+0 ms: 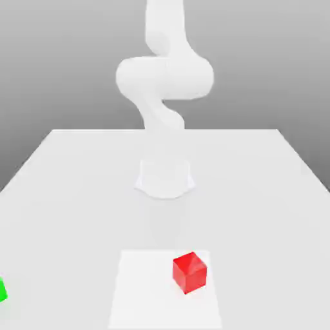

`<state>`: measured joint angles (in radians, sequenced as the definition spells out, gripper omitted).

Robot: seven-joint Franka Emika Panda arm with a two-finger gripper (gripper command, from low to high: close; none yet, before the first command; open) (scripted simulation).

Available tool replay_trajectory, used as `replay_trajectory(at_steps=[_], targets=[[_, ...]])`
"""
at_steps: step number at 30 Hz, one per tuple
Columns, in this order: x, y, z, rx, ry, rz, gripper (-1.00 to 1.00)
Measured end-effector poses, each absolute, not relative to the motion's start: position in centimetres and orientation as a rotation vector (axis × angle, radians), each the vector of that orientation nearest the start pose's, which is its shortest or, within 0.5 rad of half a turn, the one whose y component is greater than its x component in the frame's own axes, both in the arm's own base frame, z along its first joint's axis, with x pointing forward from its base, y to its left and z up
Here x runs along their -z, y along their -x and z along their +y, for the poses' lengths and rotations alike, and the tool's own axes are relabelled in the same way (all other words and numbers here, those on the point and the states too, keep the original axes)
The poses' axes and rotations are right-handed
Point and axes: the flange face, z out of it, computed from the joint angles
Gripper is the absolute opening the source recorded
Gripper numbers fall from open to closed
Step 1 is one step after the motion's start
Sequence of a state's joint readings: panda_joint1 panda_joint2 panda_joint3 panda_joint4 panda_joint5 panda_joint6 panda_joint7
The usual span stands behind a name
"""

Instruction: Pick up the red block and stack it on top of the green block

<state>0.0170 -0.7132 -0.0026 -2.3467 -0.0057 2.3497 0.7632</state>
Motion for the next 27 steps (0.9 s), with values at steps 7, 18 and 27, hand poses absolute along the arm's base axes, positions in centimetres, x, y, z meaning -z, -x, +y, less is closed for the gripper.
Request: replay_trajectory(at_steps=[7,18,27], targets=[[-49.8,-44.3,2.3,0.65,2.796,0.84,0.0],[-25.5,-41.5,4.8,0.121,3.076,0.516,0.0],[-14.6,-39.4,4.9,0.0,3.11,0.446,-1.0]])
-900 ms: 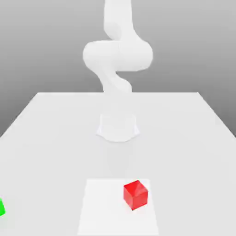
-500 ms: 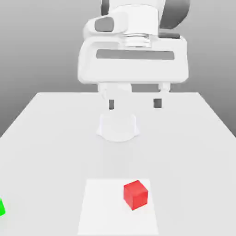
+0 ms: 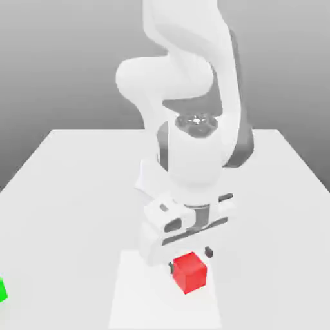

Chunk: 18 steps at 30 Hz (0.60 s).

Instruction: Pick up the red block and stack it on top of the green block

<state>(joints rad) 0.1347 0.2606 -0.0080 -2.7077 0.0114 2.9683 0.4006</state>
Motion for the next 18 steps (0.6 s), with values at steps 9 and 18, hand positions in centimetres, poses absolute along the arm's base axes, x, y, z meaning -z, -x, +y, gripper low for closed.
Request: replay_trajectory(at_steps=[9,18], targets=[[-16.2,-39.5,4.9,-0.001,3.11,0.446,-1.0],[-21.7,-43.9,-6.1,-0.02,2.943,1.066,-1.0]])
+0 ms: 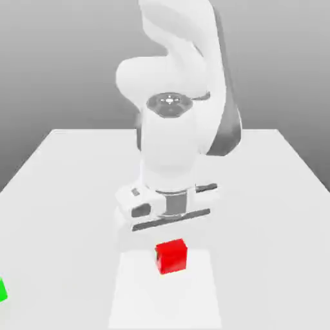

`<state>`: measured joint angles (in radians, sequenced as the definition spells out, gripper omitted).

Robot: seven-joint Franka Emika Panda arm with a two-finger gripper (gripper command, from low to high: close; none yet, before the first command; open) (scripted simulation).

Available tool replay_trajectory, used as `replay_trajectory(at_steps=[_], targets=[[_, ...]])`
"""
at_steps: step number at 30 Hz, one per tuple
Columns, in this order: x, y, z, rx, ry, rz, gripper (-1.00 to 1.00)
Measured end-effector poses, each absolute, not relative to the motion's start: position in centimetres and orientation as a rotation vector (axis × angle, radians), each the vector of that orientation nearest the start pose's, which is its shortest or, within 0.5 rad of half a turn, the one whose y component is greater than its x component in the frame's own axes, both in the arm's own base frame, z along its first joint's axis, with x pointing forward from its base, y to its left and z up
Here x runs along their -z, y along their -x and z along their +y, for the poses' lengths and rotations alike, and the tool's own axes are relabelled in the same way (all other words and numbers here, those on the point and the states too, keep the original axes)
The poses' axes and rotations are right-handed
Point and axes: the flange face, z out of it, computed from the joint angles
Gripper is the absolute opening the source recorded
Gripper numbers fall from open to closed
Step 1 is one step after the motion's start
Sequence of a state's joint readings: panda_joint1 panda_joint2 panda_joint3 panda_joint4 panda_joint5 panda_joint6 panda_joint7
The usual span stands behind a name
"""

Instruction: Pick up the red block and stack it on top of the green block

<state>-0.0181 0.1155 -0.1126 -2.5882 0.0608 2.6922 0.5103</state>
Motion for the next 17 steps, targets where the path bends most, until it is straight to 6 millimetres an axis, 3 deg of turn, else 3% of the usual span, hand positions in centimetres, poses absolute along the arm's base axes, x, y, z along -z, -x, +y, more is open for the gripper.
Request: replay_trajectory(at_steps=[4,9,11,13,14,17], targets=[[-22.5,-45.4,-15.9,-0.025,2.733,1.522,-1.0],[-23.8,-43.9,-28.3,-0.012,2.409,2.004,-1.0],[-22.4,-42.9,-32.8,-0.003,2.275,2.16,-1.0],[-19.6,-42.4,-34.3,0.0,2.229,2.211,-1.0],[-18.6,-42.3,-34.5,0.0,2.221,2.219,1.0],[-18.6,-42.3,-34.5,0.0,2.221,2.219,1.0]])
